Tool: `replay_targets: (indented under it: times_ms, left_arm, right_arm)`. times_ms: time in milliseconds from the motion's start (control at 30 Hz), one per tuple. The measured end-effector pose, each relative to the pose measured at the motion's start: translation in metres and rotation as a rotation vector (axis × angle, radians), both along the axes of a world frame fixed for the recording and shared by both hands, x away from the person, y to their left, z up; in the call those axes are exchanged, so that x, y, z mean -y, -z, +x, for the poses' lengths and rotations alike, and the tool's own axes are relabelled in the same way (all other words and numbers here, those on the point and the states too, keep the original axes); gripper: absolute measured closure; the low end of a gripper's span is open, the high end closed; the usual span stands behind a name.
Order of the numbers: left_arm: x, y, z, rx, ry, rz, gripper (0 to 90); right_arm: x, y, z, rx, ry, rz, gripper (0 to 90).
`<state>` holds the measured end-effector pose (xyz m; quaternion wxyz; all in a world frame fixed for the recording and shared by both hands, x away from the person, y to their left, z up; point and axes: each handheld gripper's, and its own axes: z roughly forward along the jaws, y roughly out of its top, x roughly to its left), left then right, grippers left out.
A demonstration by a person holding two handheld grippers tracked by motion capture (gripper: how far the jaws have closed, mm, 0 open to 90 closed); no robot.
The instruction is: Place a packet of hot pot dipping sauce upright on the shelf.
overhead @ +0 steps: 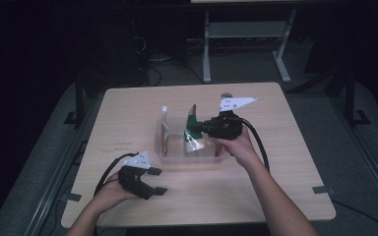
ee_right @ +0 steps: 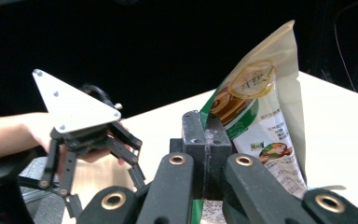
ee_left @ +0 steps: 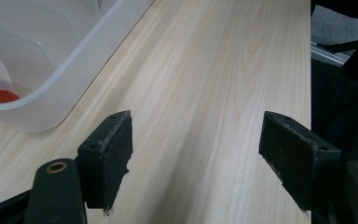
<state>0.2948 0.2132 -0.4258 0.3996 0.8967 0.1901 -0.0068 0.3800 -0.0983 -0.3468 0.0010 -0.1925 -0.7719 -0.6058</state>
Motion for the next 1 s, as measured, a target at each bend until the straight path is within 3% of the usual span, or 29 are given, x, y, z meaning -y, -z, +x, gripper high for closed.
replay_targets:
  times_ms: [500,700,1000]
  left_arm:
    - [-0.001,0.001,0.001,-0.005,0.008,0.006,25.5]
    - [-0.001,0.001,0.001,-0.005,0.01,0.01,25.5]
    - [-0.001,0.001,0.001,-0.006,0.017,0.012,25.6]
  right_arm:
    - [-0.007,0.018,0.007,-0.04,0.028,-0.06,90.0]
    - [-0.007,0.02,0.008,-0.046,0.036,-0.058,89.4]
    - [-0.005,0.016,0.007,-0.014,0.066,-0.06,80.2]
